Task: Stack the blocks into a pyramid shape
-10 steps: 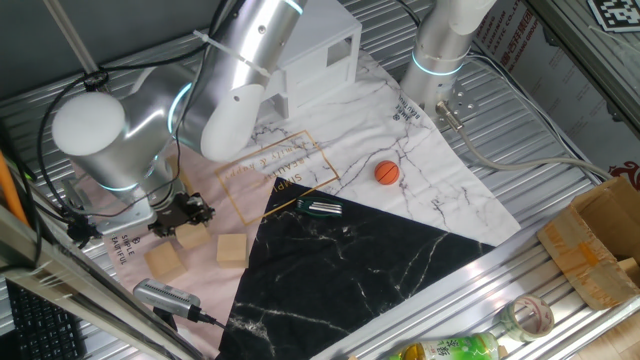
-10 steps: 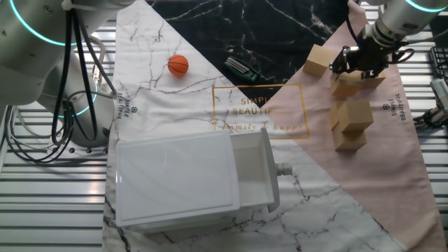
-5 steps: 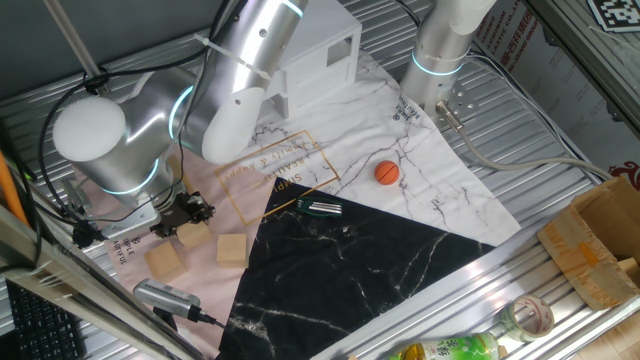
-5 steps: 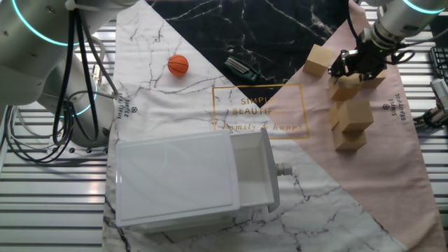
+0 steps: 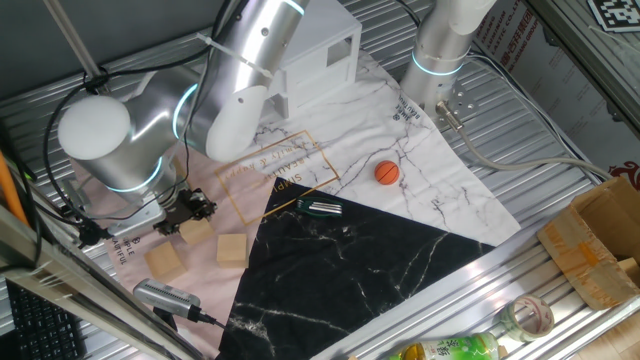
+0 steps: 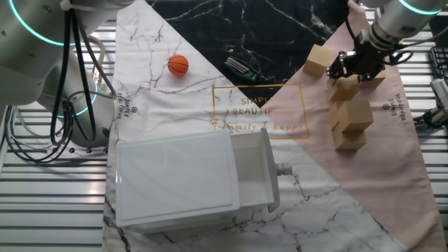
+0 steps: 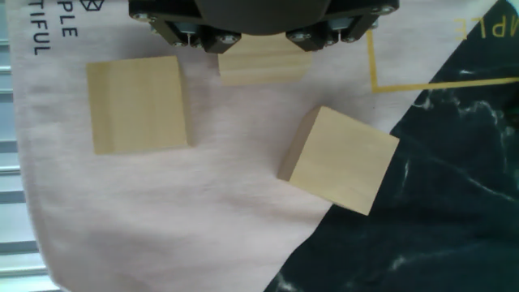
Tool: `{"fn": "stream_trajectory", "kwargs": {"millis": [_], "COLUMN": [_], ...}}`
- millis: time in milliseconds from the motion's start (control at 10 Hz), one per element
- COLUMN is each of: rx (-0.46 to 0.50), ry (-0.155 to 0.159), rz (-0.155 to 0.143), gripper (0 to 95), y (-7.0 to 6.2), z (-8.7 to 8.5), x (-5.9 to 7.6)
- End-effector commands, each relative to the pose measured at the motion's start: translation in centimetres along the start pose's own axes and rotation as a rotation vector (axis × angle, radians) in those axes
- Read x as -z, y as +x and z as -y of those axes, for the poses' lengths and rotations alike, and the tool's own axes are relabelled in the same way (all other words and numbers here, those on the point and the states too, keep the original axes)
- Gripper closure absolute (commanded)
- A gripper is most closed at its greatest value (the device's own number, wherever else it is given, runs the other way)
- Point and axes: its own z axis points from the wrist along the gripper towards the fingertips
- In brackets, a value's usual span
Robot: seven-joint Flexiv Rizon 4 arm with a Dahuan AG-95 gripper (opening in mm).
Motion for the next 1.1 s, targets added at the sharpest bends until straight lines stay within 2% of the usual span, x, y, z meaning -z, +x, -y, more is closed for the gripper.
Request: {"fn": "stream_trajectory", "kwargs": {"millis": [100,600,1100], "rx": [0.001,-0.003,-0.011], "ry": [0.001,0.006,0.017], "rz": [-0.009,0.000,0.003], "gripper": [95.0,95.0,95.0], "y": [0.2,1.2,1.5], "z": [0.0,-0.2,-0.4], "x": [0.1,0.0,-0.2]}}
